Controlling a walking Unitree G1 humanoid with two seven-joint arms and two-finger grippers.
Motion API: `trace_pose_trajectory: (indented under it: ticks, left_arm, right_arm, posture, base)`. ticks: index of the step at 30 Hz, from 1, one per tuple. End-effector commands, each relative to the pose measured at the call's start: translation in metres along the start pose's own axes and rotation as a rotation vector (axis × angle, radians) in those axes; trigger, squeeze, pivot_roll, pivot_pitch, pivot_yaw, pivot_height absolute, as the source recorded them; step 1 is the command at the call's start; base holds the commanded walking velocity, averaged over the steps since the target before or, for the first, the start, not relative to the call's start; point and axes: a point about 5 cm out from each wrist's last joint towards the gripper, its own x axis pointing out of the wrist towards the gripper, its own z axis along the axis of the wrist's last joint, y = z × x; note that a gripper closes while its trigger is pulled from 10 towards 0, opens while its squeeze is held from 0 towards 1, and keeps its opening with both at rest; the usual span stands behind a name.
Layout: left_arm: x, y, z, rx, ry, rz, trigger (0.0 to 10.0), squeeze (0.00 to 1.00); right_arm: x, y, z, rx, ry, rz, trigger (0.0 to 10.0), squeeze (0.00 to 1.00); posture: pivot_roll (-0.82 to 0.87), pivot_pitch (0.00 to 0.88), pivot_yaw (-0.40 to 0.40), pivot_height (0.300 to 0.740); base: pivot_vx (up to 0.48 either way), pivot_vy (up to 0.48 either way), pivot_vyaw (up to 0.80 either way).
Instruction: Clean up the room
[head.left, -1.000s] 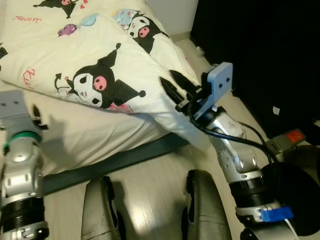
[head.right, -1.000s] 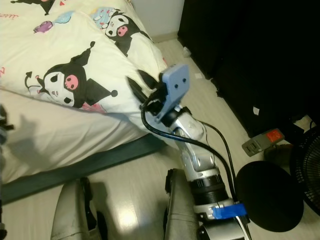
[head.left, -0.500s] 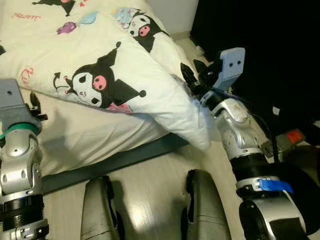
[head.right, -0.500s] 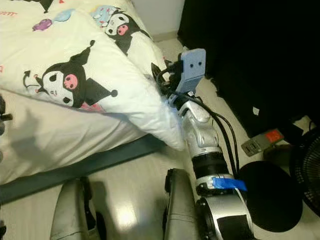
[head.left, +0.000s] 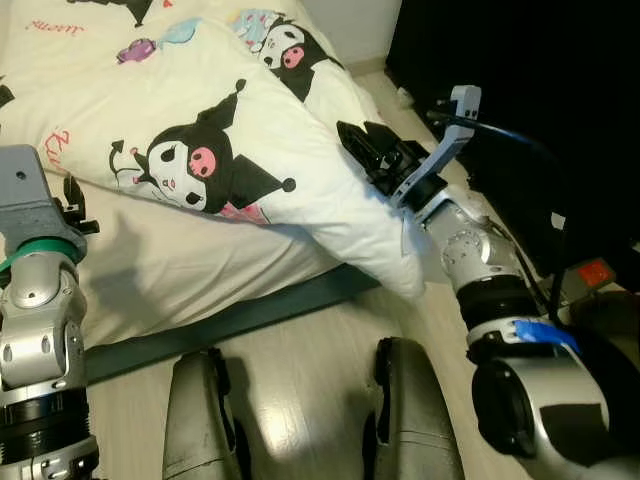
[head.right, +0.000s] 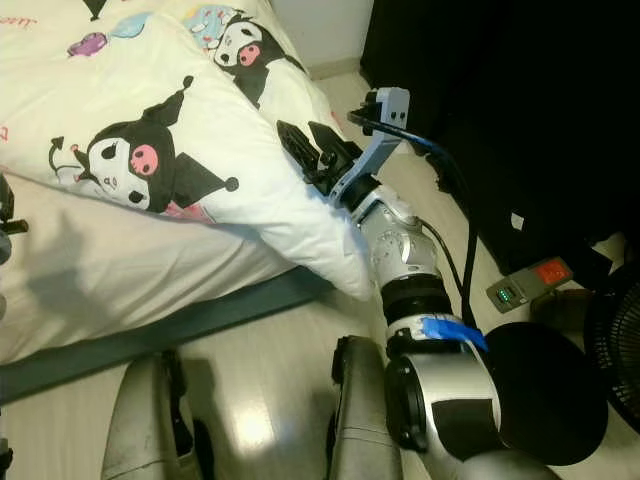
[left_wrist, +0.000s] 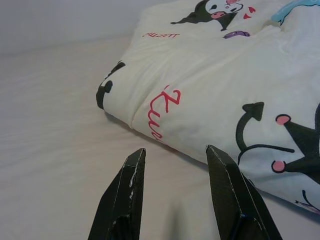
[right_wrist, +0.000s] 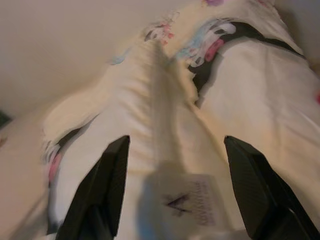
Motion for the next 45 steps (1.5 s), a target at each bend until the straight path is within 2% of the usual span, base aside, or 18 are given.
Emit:
trace_pose_trajectory:
  ticks: [1,6,8,9,12,13,18,25,29,30,31,32,33,34,39,40,45]
  left_arm:
    - [-0.004,0.003,-0.003,0.003,0.021,0.005,10.0,0.00]
    - [-0.005,0.004,-0.003,0.006,0.023,0.006,10.0,0.00]
    - [-0.005,0.004,-0.003,0.007,0.024,0.006,10.0,0.00]
    - [-0.007,0.004,-0.002,0.007,0.028,0.004,10.0,0.00]
    - [-0.007,0.004,-0.002,0.007,0.028,0.004,10.0,0.00]
    - [-0.009,0.003,-0.003,0.006,0.036,0.003,10.0,0.00]
    - [-0.010,0.004,-0.004,0.006,0.043,0.005,10.0,0.00]
    - [-0.009,0.001,-0.003,0.003,0.048,-0.002,10.0,0.00]
    - [-0.010,0.001,-0.003,0.001,0.049,-0.005,10.0,0.00]
    - [-0.010,0.001,-0.003,0.000,0.050,-0.005,10.0,0.00]
    - [-0.010,0.001,-0.003,0.000,0.051,-0.004,10.0,0.00]
    - [-0.010,0.001,-0.004,-0.001,0.052,-0.004,10.0,0.00]
    - [-0.011,0.001,-0.004,-0.001,0.053,-0.004,10.0,0.00]
    - [-0.011,0.001,-0.005,-0.002,0.055,-0.005,10.0,0.00]
    - [-0.011,-0.001,-0.005,-0.005,0.058,-0.008,10.0,0.00]
    - [-0.011,-0.003,-0.006,-0.009,0.060,-0.011,10.0,0.00]
    - [-0.011,-0.005,-0.006,-0.013,0.061,-0.016,10.0,0.00]
  right_arm:
    - [-0.002,-0.009,-0.008,0.018,0.057,-0.064,10.0,0.00]
    - [-0.002,-0.012,-0.006,0.062,0.068,-0.063,10.0,0.00]
    - [-0.001,-0.010,-0.004,0.090,0.074,-0.017,10.0,0.00]
    - [0.000,-0.007,-0.003,0.116,0.086,0.051,10.0,0.00]
    - [0.000,-0.007,-0.003,0.116,0.086,0.051,10.0,0.00]
    - [0.001,-0.002,-0.002,0.105,0.135,0.160,10.0,0.00]
    - [0.002,0.003,-0.006,0.060,0.185,0.215,10.0,0.00]
    - [0.005,0.007,-0.018,0.085,0.254,0.216,10.0,0.00]
    - [0.002,0.002,-0.025,0.116,0.285,0.141,10.0,0.00]
    - [0.001,0.001,-0.025,0.116,0.286,0.138,8.5,0.00]
    - [0.001,0.000,-0.025,0.113,0.286,0.142,8.5,0.00]
    - [0.001,0.001,-0.024,0.103,0.284,0.169,0.9,0.00]
    - [0.000,0.002,-0.023,0.094,0.284,0.189,0.9,0.00]
    - [0.001,0.008,-0.023,0.066,0.293,0.281,0.0,0.00]
    - [0.002,0.014,-0.023,0.033,0.309,0.364,0.0,0.00]
    - [0.003,0.019,-0.023,0.012,0.319,0.418,0.0,0.00]
    - [0.005,0.026,-0.024,0.004,0.332,0.487,0.0,0.00]
  posture:
    - [0.09,0.225,0.017,0.524]
    - [0.10,0.228,0.018,0.524]
    - [0.10,0.230,0.019,0.524]
    - [0.10,0.230,0.019,0.524]
    - [0.10,0.230,0.019,0.524]
    - [0.10,0.236,0.013,0.524]
    - [0.10,0.236,0.015,0.524]
    - [0.10,0.234,0.016,0.524]
    - [0.11,0.233,0.014,0.524]
    - [0.11,0.233,0.014,0.524]
    - [0.11,0.233,0.014,0.524]
    - [0.11,0.231,0.013,0.524]
    - [0.11,0.231,0.013,0.524]
    - [0.10,0.230,0.012,0.524]
    - [0.10,0.225,0.011,0.524]
    - [0.10,0.221,0.011,0.524]
    - [0.09,0.220,0.010,0.524]
  base:
    - [0.000,0.000,0.00]
    - [0.000,0.000,0.00]
    - [0.000,0.000,0.00]
    - [0.000,0.000,0.00]
    - [0.000,0.000,0.00]
    - [0.000,0.000,0.00]
    - [0.000,0.000,0.00]
    - [0.000,0.000,0.00]
    - [0.000,0.000,0.00]
    - [0.000,0.000,0.00]
    - [0.000,0.000,0.00]
    - [0.000,0.000,0.00]
    - [0.000,0.000,0.00]
    - [0.000,0.000,0.00]
    - [0.000,0.000,0.00]
    - [0.000,0.000,0.00]
    - [0.000,0.000,0.00]
